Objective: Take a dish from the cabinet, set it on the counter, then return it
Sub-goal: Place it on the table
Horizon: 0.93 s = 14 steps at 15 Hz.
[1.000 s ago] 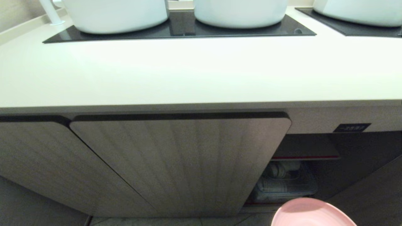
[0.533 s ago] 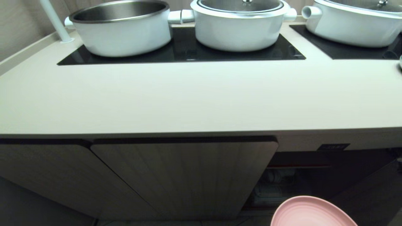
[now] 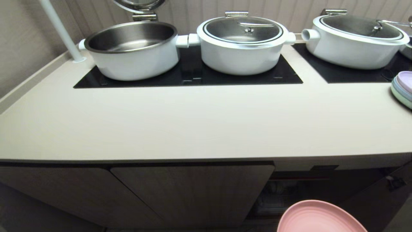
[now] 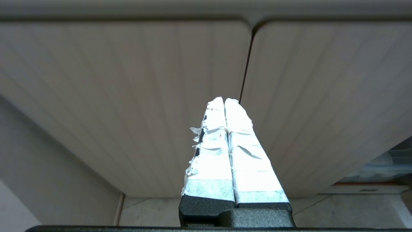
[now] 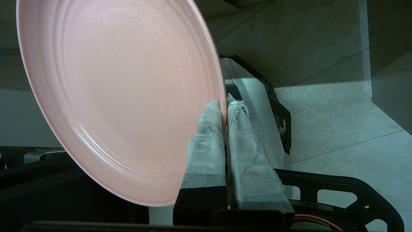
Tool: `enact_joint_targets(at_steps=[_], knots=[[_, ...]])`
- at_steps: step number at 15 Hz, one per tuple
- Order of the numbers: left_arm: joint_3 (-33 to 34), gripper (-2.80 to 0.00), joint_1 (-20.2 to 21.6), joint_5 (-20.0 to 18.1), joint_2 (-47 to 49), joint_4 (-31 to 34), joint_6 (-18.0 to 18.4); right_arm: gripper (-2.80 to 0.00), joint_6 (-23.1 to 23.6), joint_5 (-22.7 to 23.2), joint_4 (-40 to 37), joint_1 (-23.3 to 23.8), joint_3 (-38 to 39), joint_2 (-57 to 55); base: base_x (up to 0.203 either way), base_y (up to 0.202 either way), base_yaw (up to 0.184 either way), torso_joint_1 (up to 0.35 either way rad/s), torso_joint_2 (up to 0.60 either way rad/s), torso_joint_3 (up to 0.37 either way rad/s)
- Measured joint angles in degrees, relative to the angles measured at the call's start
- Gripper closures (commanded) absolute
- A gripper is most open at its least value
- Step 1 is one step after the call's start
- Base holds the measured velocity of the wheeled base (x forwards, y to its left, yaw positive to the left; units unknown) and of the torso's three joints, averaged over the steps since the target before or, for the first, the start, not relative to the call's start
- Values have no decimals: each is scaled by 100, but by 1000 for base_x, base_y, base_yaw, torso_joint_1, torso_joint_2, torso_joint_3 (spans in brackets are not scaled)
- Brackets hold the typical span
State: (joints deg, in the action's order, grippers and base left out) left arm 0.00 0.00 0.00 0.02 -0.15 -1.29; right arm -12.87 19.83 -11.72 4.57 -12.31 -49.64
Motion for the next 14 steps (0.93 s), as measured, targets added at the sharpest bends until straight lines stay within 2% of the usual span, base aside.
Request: enact_joint_targets(at_steps=[5,14], knots=[[0,0,0,0,0,-1,0,0,3,-2,11,-2,0,0,0,0,0,266,-546,-288],[0,0,0,0,0,0,1,0,2,0,4,-2,-9,13,0,0,0,170,-347,-179]])
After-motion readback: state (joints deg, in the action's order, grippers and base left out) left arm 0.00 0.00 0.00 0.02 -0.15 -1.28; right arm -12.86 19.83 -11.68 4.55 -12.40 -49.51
